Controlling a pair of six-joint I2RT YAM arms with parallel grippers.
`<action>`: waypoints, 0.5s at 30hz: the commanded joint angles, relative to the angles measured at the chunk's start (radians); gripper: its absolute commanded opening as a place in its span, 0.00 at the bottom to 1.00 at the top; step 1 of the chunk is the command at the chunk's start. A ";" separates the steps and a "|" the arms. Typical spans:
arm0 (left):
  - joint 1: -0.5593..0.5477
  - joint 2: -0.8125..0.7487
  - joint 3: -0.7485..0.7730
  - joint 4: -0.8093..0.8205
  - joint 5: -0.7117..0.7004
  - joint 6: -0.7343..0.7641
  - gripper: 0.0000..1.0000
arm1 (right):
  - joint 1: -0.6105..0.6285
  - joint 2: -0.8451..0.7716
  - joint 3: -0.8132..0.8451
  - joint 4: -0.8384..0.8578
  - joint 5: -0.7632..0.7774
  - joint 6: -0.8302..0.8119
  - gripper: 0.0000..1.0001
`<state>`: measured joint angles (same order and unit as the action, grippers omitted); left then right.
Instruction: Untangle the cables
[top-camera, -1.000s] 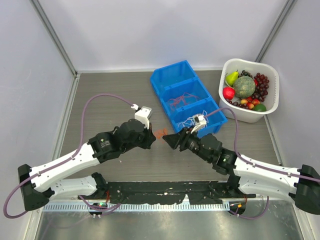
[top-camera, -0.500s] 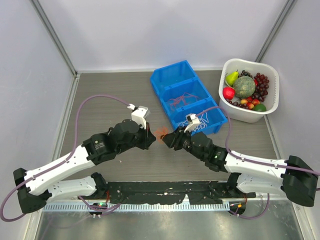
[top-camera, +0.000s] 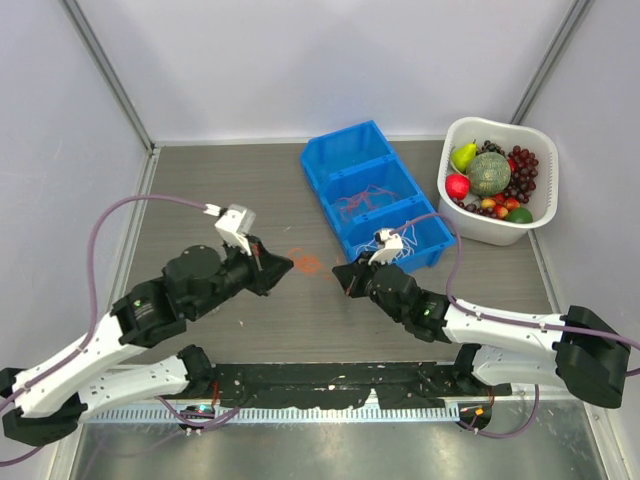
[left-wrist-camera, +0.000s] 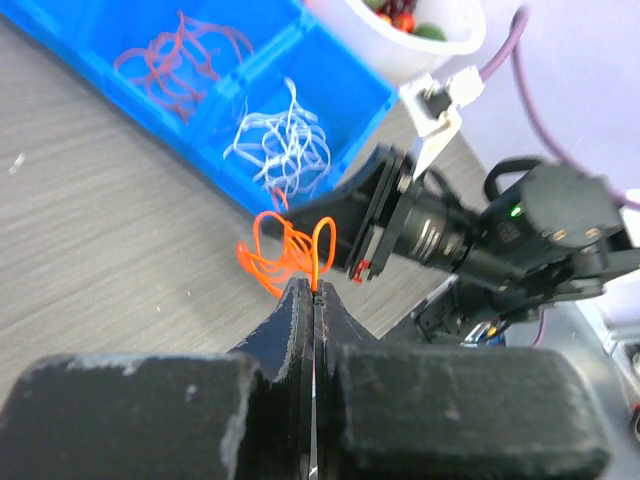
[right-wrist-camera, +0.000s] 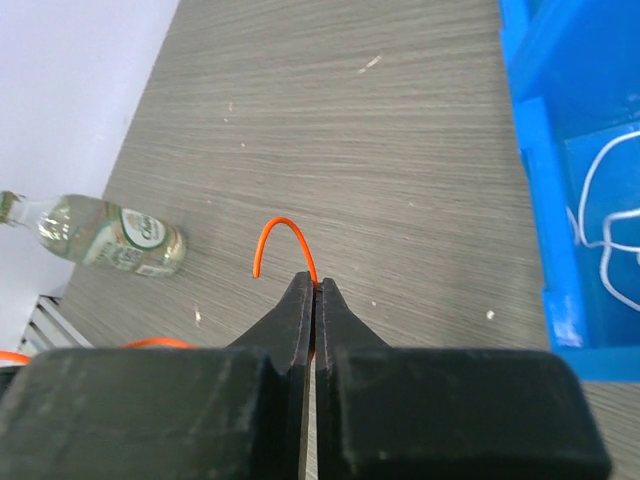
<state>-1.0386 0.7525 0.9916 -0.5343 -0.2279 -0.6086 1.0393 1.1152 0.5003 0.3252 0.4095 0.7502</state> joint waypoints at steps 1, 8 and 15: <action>-0.001 -0.061 0.082 0.020 -0.111 0.059 0.00 | 0.004 -0.034 -0.043 0.008 0.040 -0.040 0.01; -0.003 -0.099 0.166 0.065 -0.116 0.141 0.00 | 0.004 -0.011 -0.042 0.011 0.029 -0.081 0.01; -0.001 -0.065 0.318 -0.070 -0.195 0.234 0.00 | 0.004 -0.070 0.023 -0.138 0.239 -0.149 0.01</action>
<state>-1.0409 0.6754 1.1904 -0.5888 -0.3336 -0.4522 1.0481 1.1007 0.4736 0.3401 0.4488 0.6865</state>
